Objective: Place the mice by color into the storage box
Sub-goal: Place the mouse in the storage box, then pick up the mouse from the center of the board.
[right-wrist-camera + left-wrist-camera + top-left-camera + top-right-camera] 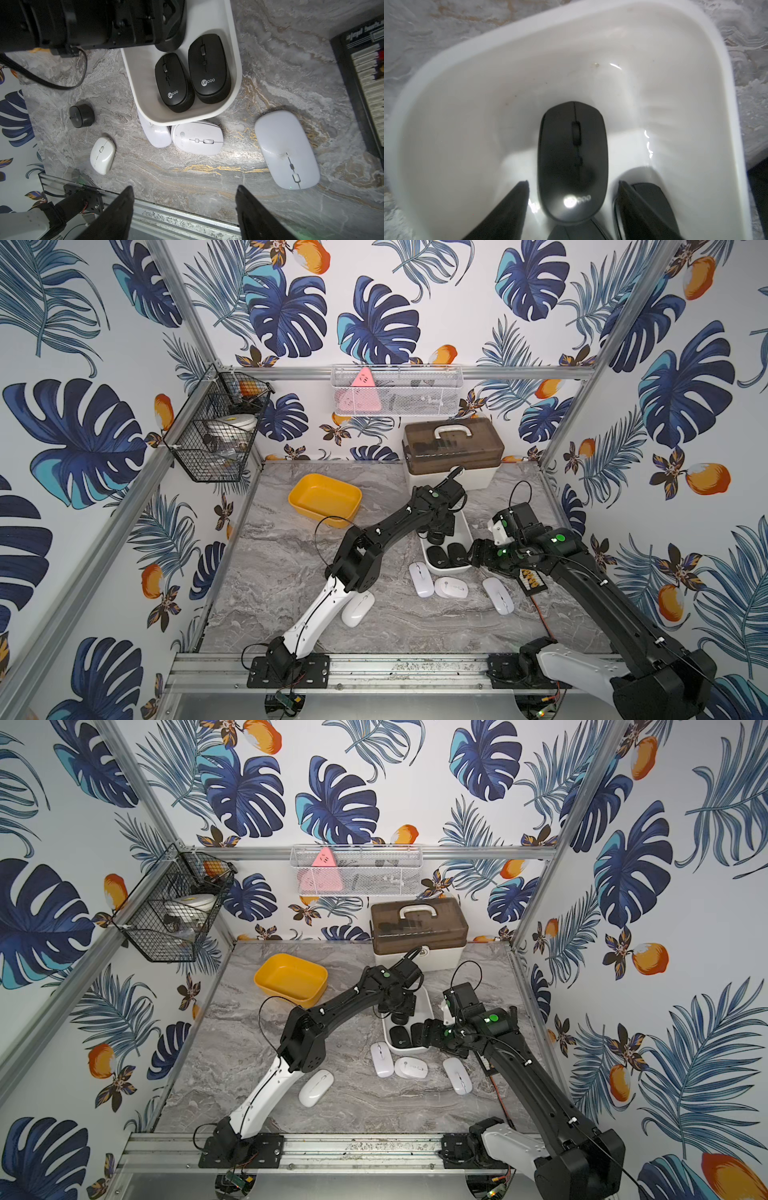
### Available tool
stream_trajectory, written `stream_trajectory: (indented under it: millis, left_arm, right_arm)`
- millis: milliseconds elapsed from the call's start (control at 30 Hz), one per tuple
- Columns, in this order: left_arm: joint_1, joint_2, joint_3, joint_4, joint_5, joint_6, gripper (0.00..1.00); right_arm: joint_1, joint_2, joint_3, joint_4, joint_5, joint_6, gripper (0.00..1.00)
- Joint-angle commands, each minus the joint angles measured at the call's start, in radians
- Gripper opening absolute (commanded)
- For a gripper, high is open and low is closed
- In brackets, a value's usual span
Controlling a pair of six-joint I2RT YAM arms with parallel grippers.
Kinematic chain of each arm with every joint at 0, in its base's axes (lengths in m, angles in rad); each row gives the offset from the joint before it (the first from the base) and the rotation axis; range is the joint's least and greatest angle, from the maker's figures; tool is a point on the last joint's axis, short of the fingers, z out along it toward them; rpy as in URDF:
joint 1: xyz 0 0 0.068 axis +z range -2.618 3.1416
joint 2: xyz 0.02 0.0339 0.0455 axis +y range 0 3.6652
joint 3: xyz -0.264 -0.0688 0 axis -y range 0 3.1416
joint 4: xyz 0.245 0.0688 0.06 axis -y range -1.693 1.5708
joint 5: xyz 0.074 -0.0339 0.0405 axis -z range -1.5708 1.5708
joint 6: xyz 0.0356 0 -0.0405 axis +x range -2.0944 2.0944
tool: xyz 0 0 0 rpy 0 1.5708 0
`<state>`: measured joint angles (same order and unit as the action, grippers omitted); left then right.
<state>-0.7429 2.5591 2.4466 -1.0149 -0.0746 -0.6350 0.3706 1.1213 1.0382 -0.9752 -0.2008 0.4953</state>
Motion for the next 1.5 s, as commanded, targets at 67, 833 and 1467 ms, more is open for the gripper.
stream_trajectory:
  millis: [67,833,1467]
  left_arm:
    - [0.0,-0.085,-0.028,-0.017,-0.031,-0.034,0.77]
    - [0.101,-1.487,-1.093,-0.122,-0.174,-0.14,0.99]
    - [0.104,-1.665,-1.052,-0.424,-0.347,-0.262,0.99]
  right_arm:
    - [-0.001,-0.005,-0.009,0.018,-0.019,-0.013,0.79]
    - [0.548,0.781,0.477,0.213,-0.109,-0.279,0.86]
    - [0.666,1.174,0.804,0.219,0.087,-0.608,0.86]
